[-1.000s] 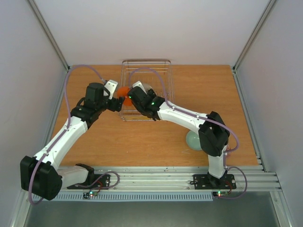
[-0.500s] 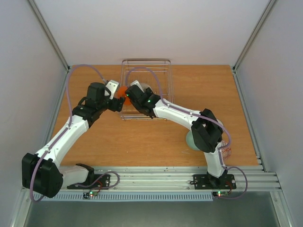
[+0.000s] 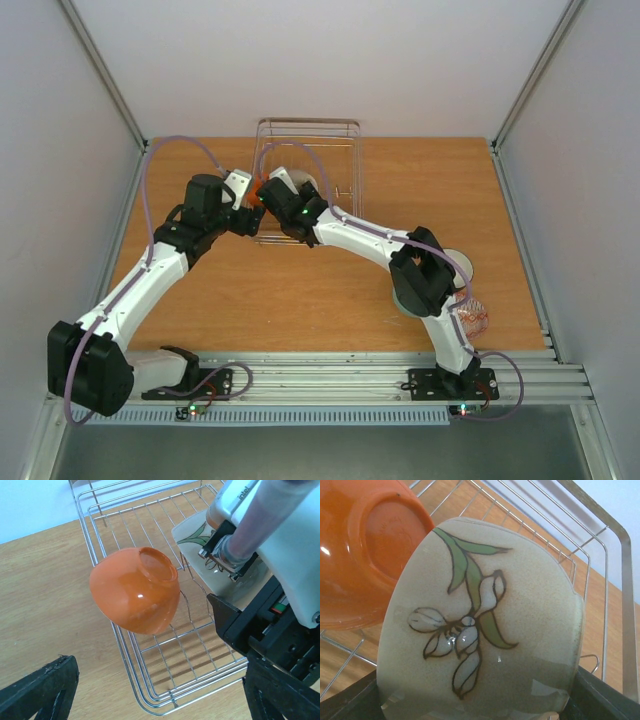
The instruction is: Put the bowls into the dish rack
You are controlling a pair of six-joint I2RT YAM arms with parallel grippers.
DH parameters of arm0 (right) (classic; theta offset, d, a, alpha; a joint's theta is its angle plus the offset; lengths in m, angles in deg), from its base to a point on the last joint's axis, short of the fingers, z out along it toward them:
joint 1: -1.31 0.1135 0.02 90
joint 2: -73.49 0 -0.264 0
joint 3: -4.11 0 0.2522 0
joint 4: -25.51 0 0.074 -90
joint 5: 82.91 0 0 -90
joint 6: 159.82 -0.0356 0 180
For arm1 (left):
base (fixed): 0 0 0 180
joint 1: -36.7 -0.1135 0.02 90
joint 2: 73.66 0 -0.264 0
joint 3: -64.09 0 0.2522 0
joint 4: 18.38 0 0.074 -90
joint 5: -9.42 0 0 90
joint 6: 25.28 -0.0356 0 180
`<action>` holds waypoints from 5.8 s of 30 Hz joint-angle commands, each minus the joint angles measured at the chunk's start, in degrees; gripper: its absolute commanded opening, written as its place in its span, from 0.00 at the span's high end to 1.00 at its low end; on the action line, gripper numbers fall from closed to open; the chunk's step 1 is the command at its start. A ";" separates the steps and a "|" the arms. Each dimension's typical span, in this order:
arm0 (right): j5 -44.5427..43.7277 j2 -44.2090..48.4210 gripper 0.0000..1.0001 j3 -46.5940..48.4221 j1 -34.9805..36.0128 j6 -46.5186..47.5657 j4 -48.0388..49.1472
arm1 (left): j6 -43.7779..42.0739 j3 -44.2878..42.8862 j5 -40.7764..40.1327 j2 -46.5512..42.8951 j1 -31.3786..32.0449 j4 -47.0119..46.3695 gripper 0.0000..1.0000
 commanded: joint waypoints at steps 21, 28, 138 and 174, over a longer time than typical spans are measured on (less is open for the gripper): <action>-2.19 -2.70 0.19 1.36 -0.78 -0.04 2.50 | -0.97 1.30 0.23 0.08 -0.06 -3.19 0.10; -0.74 -2.40 0.11 0.36 -0.78 0.26 3.84 | -1.04 1.39 0.34 0.29 -0.08 -3.40 0.10; 10.61 21.47 0.78 -29.85 -3.15 -17.26 1.66 | -2.04 1.21 6.79 1.70 -0.07 -1.40 0.11; 24.38 17.07 0.87 -30.61 -4.76 -18.68 2.59 | -3.16 -1.63 6.80 4.17 -0.11 2.71 0.10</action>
